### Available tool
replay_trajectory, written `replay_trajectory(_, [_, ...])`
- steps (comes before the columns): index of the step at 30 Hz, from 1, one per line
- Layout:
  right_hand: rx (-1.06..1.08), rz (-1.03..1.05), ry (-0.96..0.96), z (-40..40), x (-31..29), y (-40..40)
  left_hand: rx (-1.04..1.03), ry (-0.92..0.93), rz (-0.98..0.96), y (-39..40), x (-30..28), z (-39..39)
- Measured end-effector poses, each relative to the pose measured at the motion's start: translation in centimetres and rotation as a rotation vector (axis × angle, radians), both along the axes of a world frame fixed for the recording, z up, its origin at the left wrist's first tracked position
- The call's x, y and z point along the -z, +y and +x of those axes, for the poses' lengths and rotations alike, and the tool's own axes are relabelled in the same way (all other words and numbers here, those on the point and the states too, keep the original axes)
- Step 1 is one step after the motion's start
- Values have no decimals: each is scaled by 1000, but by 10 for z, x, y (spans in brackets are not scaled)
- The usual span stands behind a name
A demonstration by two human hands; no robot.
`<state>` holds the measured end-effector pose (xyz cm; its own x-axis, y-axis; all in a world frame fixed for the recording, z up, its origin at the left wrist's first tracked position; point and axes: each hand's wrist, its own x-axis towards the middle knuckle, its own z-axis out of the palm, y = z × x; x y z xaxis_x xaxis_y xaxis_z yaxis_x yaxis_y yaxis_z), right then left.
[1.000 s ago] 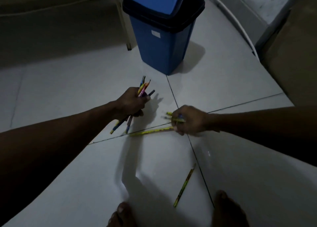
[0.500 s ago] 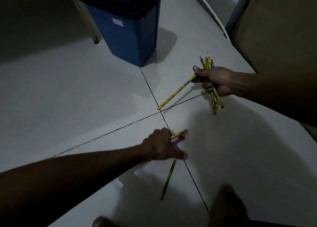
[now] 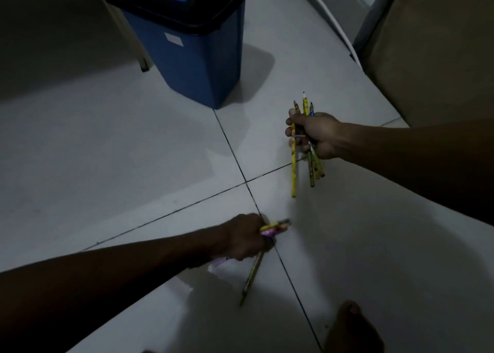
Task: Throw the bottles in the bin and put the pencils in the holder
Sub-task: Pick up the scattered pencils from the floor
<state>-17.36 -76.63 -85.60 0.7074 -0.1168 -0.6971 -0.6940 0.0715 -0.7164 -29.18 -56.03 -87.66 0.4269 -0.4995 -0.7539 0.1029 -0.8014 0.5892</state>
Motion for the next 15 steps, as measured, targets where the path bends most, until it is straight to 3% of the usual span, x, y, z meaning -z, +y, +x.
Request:
replay_trajectory(4, [42,60,17,5,0,13,-279,118,-128,20,-21,47])
replay_trajectory(10, [146,208,100,4,-16,44,-629,-39,-159,44,-57,114])
replay_trajectory(15, [125,214,34,8,-36,76,-851,-158,-201,57,-90,148])
